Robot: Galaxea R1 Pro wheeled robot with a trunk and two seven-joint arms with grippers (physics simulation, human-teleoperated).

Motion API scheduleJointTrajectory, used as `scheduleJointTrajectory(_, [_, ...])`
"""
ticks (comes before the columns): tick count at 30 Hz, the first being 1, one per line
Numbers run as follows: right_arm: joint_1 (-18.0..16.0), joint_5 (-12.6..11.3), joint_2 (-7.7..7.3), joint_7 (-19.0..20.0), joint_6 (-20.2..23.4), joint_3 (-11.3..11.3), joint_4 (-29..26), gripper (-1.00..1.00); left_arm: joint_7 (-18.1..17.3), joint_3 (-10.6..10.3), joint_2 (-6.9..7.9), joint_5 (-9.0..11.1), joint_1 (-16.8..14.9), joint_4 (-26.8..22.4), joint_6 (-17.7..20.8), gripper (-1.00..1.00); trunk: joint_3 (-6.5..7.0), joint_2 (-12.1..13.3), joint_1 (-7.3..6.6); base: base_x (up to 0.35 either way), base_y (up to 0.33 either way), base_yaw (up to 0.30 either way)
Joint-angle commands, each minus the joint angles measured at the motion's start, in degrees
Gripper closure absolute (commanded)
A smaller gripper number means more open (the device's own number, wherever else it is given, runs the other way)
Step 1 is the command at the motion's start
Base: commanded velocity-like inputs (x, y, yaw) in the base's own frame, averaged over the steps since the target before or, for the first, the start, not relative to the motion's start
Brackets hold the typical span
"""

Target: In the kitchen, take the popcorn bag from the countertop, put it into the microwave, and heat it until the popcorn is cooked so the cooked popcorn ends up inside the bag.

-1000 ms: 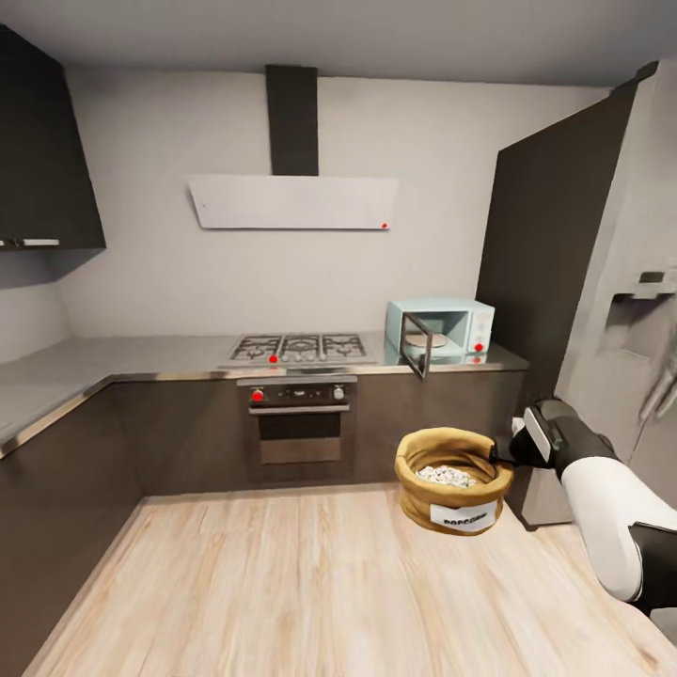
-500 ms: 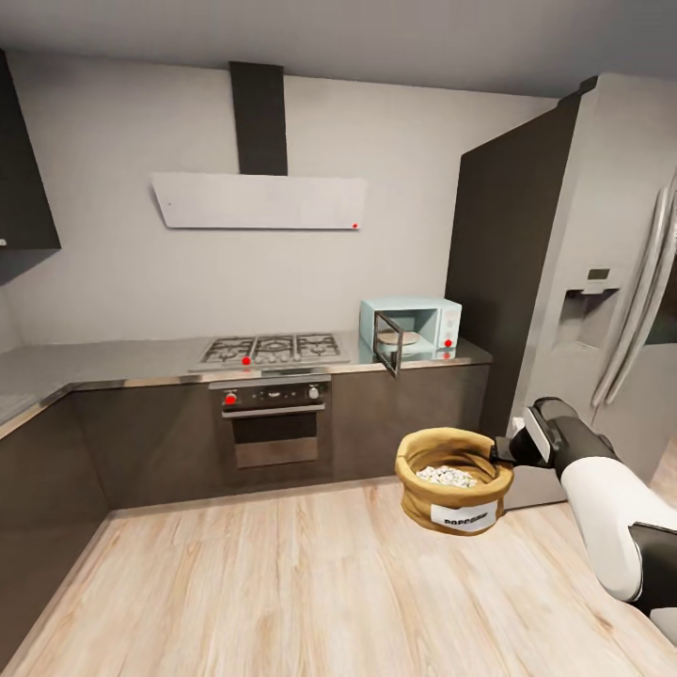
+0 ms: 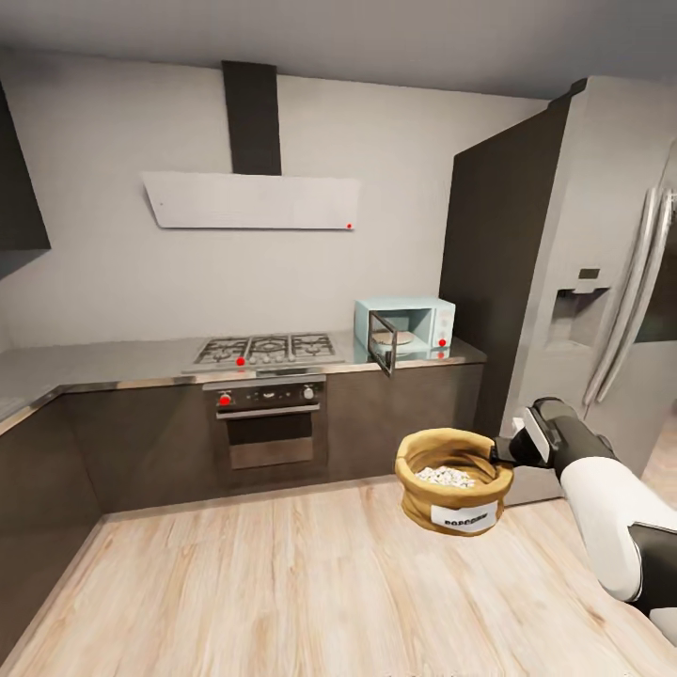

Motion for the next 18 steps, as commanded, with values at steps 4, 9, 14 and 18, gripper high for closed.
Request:
scheduleJointTrajectory(4, [0.0, 0.6, -0.03, 0.5, 0.2, -0.4, -0.1, 1.0, 0.1, 0.1, -0.02, 0.2, 0.0, 0.0, -0.1, -1.0, -0.08, 0.0, 0.0, 0.0, 0.0, -0.291])
scheduleJointTrajectory(9, [0.0, 0.7, 0.01, 0.4, 0.2, -0.3, -0.1, 1.0, 0.2, 0.1, -0.02, 0.2, 0.0, 0.0, -0.1, -1.0, -0.08, 0.0, 0.0, 0.0, 0.0, -0.292])
scheduleJointTrajectory(14, [0.0, 0.7, -0.04, 0.4, 0.2, -0.4, -0.1, 1.0, 0.2, 0.0, -0.02, 0.2, 0.0, 0.0, -0.1, -1.0, -0.08, 0.0, 0.0, 0.0, 0.0, -0.292])
scheduleJointTrajectory(18, [0.0, 0.7, -0.05, 0.5, 0.3, -0.4, -0.1, 1.0, 0.1, -0.1, -0.02, 0.1, 0.0, 0.0, -0.1, -1.0, -0.08, 0.0, 0.0, 0.055, 0.0, -0.274])
